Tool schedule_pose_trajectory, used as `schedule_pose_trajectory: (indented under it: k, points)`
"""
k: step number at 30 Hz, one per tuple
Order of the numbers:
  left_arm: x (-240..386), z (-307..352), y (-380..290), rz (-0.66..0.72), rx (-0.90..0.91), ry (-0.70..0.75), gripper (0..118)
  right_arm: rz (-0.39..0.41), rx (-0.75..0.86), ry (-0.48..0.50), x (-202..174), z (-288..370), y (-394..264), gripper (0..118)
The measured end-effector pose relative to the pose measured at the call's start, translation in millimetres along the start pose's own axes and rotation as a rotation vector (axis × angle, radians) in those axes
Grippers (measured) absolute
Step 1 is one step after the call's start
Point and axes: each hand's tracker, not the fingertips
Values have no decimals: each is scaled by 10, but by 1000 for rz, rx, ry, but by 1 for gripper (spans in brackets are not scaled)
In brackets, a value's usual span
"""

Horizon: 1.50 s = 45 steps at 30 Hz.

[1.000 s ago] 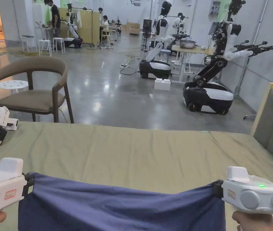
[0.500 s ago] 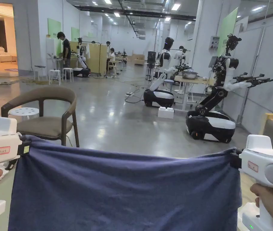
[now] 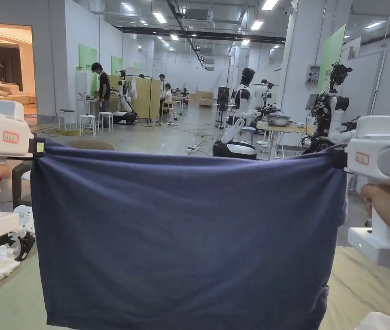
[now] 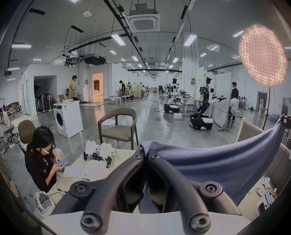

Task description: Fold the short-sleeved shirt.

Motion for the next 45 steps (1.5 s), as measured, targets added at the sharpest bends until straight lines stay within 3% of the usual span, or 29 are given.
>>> schedule_pose_trajectory:
  k: [11, 21, 25, 32, 36, 45]
  points:
    - [2, -396, 432, -14, 46, 26, 0, 2, 24, -29, 24, -485, 376, 1]
    - [162, -503, -497, -38, -32, 15, 0, 41, -104, -19, -51, -563, -647, 1]
    - [178, -488, -1208, -75, -94, 19, 0, 65, -169, -16, -100, -264, -1309, 1]
    - [154, 19, -2239, 5, -170, -21, 0, 117, -236, -1, -15, 268, -2248, 1]
    - [99, 515, -2640, 74, -176, -49, 0, 75, -290, 5, 42, 712, -2612, 1]
    - [-15, 1507, -3257, 76, -246, -64, 0, -9, -392, 45, 59, 1671, -3047, 1]
